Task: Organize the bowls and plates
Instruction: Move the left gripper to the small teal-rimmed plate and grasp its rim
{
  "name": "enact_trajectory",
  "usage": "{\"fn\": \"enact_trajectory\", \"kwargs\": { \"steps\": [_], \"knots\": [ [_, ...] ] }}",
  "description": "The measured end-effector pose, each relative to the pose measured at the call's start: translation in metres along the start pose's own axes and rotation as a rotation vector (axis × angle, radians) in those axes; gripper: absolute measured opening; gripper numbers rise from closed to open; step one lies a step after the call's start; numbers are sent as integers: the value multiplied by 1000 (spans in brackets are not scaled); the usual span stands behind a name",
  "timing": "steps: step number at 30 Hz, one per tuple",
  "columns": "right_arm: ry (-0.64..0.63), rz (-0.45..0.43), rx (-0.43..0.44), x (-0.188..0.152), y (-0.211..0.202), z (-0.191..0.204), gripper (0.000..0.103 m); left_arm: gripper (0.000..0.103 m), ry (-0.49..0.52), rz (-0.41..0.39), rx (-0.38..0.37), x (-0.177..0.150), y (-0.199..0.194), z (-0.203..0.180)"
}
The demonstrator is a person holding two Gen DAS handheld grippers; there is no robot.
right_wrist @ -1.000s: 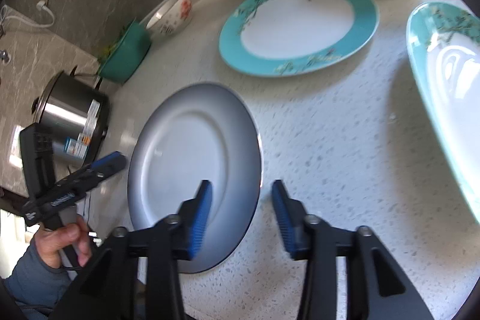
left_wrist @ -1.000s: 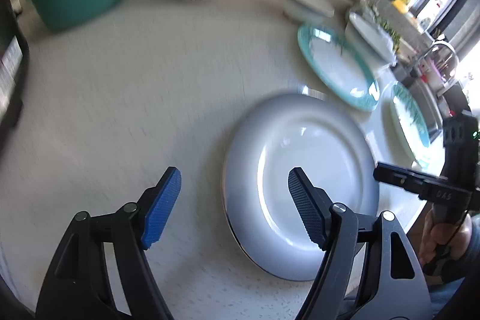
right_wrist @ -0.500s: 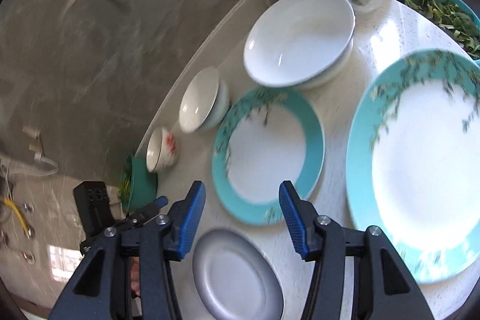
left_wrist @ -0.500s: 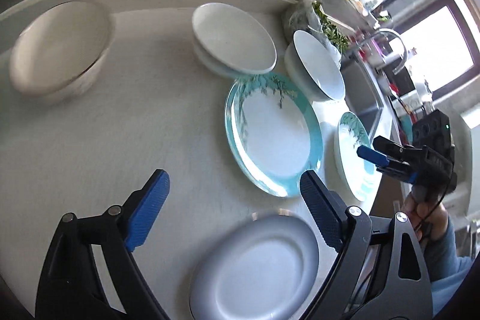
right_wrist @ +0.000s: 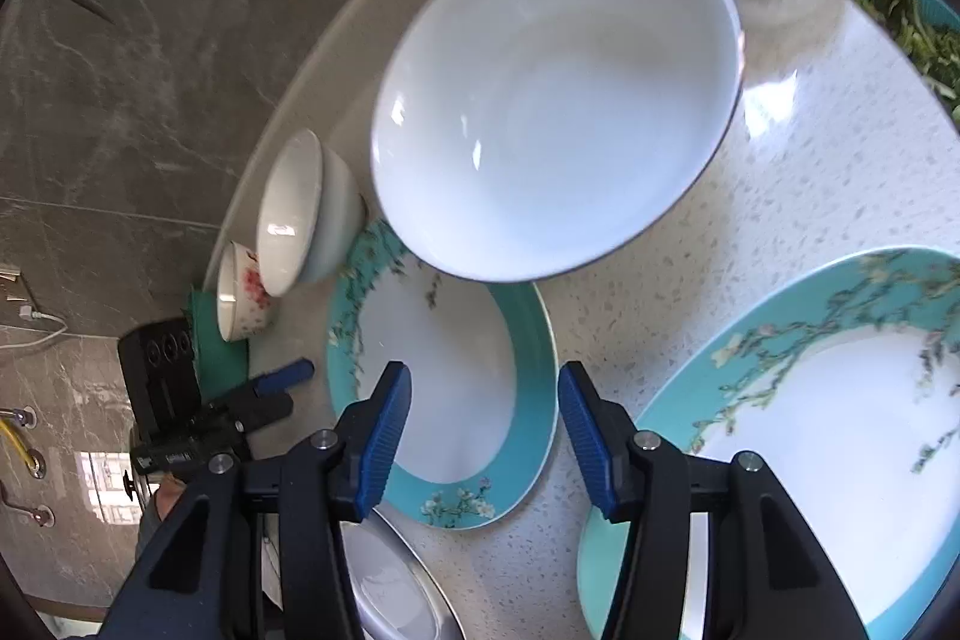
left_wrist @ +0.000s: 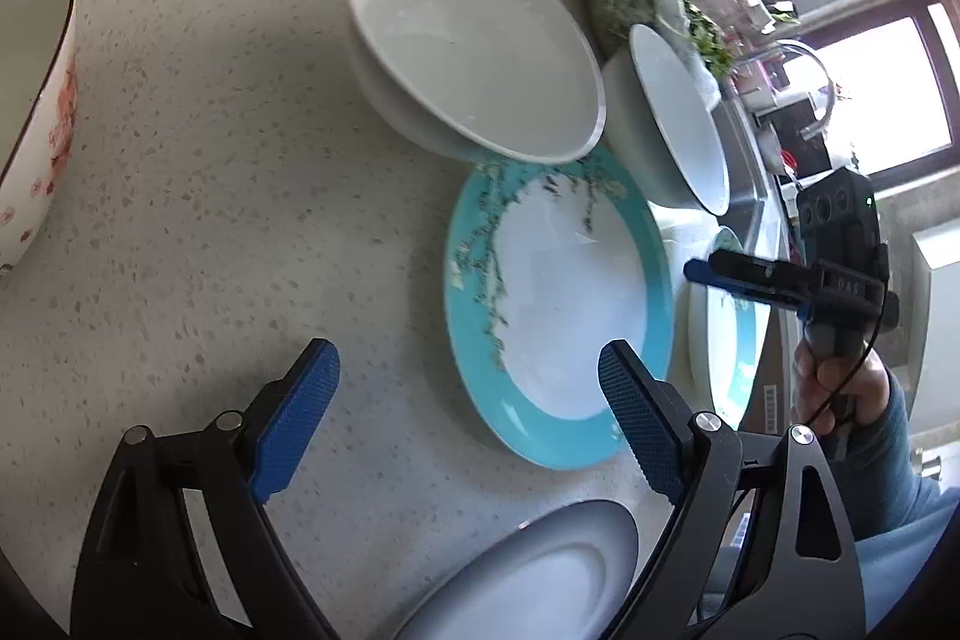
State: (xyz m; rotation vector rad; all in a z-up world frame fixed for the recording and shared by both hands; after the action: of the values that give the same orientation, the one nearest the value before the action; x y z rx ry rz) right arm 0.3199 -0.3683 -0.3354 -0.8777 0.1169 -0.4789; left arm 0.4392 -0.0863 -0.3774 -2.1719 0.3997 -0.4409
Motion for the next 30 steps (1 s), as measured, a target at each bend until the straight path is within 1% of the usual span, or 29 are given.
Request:
{"fn": "enact_trajectory", "kwargs": {
  "steps": [1, 4, 6, 8, 9, 10, 11, 13, 15, 17, 18, 19, 20, 23, 27, 30],
  "knots": [
    [3, 7, -10, 0, 3, -2, 54, 88, -6, 1, -2, 0, 3, 2],
    [6, 27, 1, 2, 11, -3, 52, 87, -11, 8, -17, 3, 10, 0],
    [-1, 42, 4, 0, 14, -3, 52, 87, -1, 14, -18, 2, 12, -2],
    [-3, 50, 3, 1, 16, -4, 49, 86, 9, 16, -20, 2, 13, -5],
    [3, 52, 0, 3, 18, -4, 48, 82, 13, 18, -21, 3, 14, -6],
    [1, 53, -1, 4, 18, -3, 48, 72, 16, 22, -17, 4, 15, -7],
    [-8, 59, -8, 4, 19, -2, 49, 65, 17, 26, -17, 4, 16, -8],
    [-16, 65, -20, 4, 20, -1, 48, 39, 24, 38, -12, 5, 21, -8],
    [-23, 71, -41, 4, 20, -1, 44, 27, 41, 56, 6, 4, 27, -10],
    [-44, 77, -106, 3, 22, -3, 26, 27, 54, 49, 25, 5, 26, -11],
    [-51, 79, -129, 3, 23, -6, 22, 27, 60, 49, 39, 5, 26, -11],
    [-50, 82, -134, 2, 24, -7, 14, 27, 60, 45, 50, 5, 27, -11],
    [-46, 88, -133, 0, 25, -9, 11, 27, 60, 39, 61, 5, 26, -10],
    [-63, 90, -144, -2, 27, -8, 11, 27, 62, 30, 81, 3, 25, -11],
    [-68, 76, -152, -1, 28, -7, 11, 27, 89, 25, 131, -1, 27, -16],
    [-71, 72, -148, -2, 28, -8, 10, 23, 82, 19, 137, -2, 26, -14]
  ]
}}
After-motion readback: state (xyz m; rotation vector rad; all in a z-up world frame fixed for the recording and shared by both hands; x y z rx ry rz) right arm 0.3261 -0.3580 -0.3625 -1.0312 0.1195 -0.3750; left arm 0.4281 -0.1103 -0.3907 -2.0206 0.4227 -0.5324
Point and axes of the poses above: each gripper's, at about its wrist camera, not at the fingertips, and y roughly the way its jaws point, z to its left, x to its top, the point moved 9 cm from there along y, roughly the way its jaws point, and after that the axes turned 1 degree about z, right-handed, at the moved point
